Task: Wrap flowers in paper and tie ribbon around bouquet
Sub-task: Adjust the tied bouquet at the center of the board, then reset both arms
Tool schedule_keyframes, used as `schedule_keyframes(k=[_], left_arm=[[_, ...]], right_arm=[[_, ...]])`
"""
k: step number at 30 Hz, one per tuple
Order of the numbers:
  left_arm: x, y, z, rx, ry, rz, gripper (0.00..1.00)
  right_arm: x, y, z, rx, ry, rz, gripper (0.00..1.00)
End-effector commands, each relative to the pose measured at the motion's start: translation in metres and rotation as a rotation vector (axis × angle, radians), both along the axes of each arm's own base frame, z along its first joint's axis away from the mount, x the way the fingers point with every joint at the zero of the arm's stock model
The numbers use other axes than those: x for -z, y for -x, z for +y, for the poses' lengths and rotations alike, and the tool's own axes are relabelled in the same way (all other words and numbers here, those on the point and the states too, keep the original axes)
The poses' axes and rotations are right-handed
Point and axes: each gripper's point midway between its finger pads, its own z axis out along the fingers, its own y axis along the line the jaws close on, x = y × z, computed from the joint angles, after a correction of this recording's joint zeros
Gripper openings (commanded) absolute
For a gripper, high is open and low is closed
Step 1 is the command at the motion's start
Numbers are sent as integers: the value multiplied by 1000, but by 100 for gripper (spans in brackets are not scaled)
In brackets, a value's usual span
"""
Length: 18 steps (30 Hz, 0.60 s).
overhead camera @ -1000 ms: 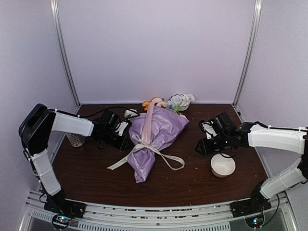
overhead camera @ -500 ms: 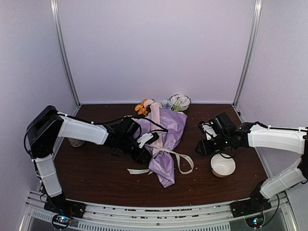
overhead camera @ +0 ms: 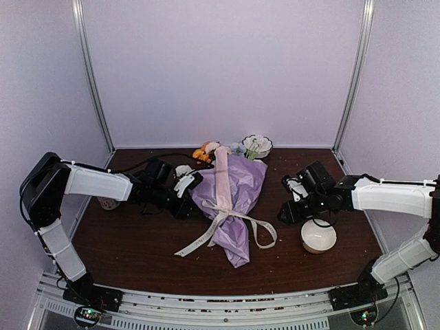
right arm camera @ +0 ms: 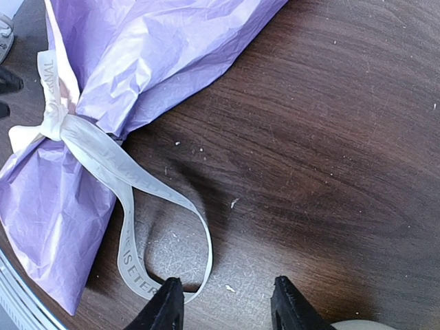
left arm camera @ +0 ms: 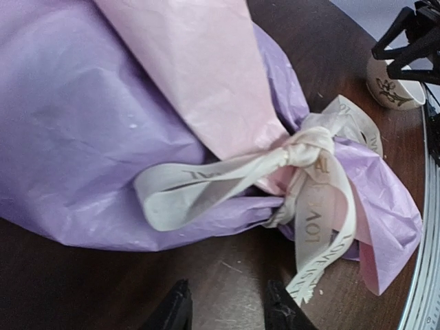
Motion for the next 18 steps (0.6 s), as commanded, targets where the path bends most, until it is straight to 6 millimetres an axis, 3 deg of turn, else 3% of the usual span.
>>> schedule_keyframes(k=[1,5,8,13,18], left_arm=[[-25,-37,-1,-84,49,-89,44],[-35,-56,-2,-85,-24,-178,48],[-38,-59,-9,-16,-115,-261,49],[-11,-60,-5,65,-253,-234,50],[-2,-64,-10,84,-257,-229,53]], right_arm=[[-4,-3,3,6,-12,0,44],[-2,-3,5,4,-12,6,45],[-1,-5,7,-2,-10,14,45],[-3,-6,8,-1,-14,10,44],[0,-7,10,-7,-7,21,44]])
